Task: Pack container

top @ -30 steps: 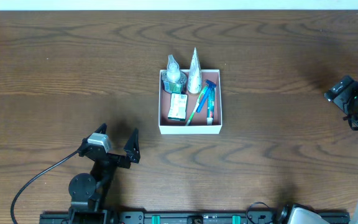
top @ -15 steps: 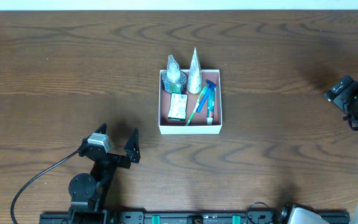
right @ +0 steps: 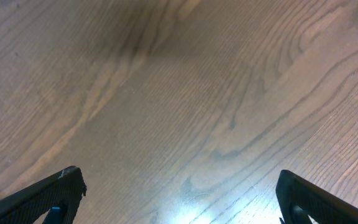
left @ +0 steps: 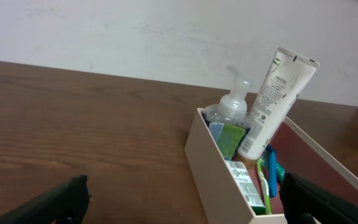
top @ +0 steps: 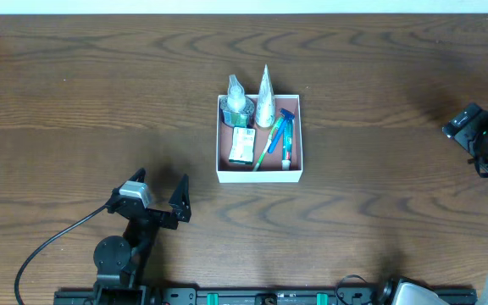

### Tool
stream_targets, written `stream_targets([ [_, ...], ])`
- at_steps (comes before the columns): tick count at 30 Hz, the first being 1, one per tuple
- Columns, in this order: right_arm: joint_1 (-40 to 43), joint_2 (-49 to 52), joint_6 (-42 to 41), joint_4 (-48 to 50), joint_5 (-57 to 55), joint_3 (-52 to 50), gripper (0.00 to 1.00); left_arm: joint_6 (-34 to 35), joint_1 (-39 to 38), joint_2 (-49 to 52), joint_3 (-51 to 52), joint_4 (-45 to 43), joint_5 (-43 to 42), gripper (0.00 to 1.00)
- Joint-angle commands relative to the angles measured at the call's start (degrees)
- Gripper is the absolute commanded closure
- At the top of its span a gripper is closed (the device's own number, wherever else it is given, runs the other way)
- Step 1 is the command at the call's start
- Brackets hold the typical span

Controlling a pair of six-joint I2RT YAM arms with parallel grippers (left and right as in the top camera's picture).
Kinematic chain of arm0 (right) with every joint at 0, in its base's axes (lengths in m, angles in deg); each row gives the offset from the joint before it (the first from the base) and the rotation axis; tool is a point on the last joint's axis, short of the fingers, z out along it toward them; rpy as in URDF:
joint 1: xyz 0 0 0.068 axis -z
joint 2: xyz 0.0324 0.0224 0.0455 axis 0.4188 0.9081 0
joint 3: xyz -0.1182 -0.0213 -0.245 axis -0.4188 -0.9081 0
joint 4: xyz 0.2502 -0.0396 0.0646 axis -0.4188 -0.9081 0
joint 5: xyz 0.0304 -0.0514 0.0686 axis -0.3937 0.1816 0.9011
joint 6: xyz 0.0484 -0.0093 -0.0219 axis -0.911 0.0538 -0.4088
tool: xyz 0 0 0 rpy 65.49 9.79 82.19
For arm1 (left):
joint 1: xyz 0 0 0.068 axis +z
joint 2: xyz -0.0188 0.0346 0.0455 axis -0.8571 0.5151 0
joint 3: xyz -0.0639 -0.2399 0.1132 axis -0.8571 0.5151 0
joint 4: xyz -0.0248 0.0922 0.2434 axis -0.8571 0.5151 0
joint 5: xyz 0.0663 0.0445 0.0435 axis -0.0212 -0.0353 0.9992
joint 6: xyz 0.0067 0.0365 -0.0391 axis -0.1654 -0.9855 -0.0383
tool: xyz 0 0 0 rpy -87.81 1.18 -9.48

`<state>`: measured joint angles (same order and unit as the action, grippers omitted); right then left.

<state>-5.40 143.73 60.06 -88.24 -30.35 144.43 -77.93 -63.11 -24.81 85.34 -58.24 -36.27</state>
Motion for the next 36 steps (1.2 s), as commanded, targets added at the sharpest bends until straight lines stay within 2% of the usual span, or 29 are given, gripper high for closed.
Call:
stream_targets([
  [1, -1.44, -2.75, -0.83, -0.04, -0.20, -0.02, 0.01, -0.81, 0.35, -0.31, 0.83, 2.36, -0.61, 0.02],
  [6, -9.44, -11.65, -0.81, -0.04, -0.22, -4.07, 0.01, -0.81, 0.35, -0.31, 0.83, 2.36, -0.61, 0.02],
  [11, -17.22, -23.21, -0.46, 1.44, -1.25, -15.08, 0.01, -0.81, 0.35, -0.31, 0.83, 2.36, -0.61, 0.02],
  [13, -17.51, -28.17, -0.61, 6.01, 1.86, -20.59, 0.01, -0.81, 0.35, -0.31, 0.83, 2.36, -0.61, 0.02],
  [17, -17.33, -36.79, 2.14, 21.38, 8.09, -31.69, 0.01, -0.81, 0.35, -0.31, 0.83, 2.36, -0.61, 0.02],
  [24, -17.49, -51.04, 22.01, 47.43, 26.25, -51.93, 0.01, -0.81, 0.35, -0.31, 0.83, 2.36, -0.61, 0.02],
  [28, -17.51, -57.40, 23.23, 52.89, 27.67, -58.99, 0.01, -0.81, 0.35, -0.31, 0.83, 2.36, -0.61, 0.02],
  [36, -18.95, -66.60, 23.26, 54.58, 24.04, -63.21, 0.01, -0.81, 0.35, -0.31, 0.83, 2.36, -0.61, 0.02],
])
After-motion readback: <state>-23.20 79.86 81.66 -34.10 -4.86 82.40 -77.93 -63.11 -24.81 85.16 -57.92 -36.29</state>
